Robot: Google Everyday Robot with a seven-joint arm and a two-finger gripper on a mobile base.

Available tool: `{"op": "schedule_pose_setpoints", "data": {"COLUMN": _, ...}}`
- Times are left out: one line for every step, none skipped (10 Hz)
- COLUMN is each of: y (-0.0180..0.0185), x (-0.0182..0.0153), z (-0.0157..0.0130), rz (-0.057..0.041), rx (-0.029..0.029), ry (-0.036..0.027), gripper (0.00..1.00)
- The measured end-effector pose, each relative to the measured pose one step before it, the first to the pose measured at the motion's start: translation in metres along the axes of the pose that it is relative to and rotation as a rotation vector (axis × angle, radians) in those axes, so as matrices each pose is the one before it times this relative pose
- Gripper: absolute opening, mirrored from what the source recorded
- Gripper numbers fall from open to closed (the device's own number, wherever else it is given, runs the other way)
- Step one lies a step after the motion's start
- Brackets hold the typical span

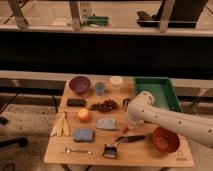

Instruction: Place pepper in red bowl

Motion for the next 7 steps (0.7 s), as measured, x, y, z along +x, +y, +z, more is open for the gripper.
{"op": "schedule_pose_setpoints", "data": {"y": -0.00034, "x": -0.00342, "z": -0.01341, "rz": -0.00718, "rx": 0.02361, "ry": 0.00863, "gripper": 0.0}}
{"op": "schedule_pose_setpoints", "data": {"y": 0.00005, "x": -0.00177, "z": -0.0144, "rz": -0.00365, "rx": 0.02088, "ry": 0.00706, "gripper": 0.0}}
{"op": "schedule_pose_setpoints", "data": {"y": -0.00379, "x": -0.00688, "z": -0.02253, "rz": 0.00144, "rx": 0.0205, "ry": -0.00532, "gripper": 0.0}}
{"op": "schedule_pose_setpoints", "data": {"y": -0.00339, "x": -0.00466, "z": -0.0167, "rz": 0.00279, "rx": 0.01285, "ry": -0.00499, "gripper": 0.0}}
{"op": "schedule_pose_setpoints", "data": {"y": -0.00138, "x": -0.00217, "z": -0.01704, "rz": 0.00494, "rx": 0.01015, "ry": 0.00059, "gripper": 0.0}}
{"op": "schedule_pose_setpoints", "data": {"y": -0.0039, "x": -0.00093, "z": -0.02644, "rz": 0.01573, "rx": 0.02478, "ry": -0.00143, "gripper": 0.0}}
{"op": "schedule_pose_setpoints", "data": {"y": -0.00477, "x": 0.00636, "z": -0.01936, "rz": 0.02622, "rx": 0.02533, "ry": 0.00018, "gripper": 0.0}}
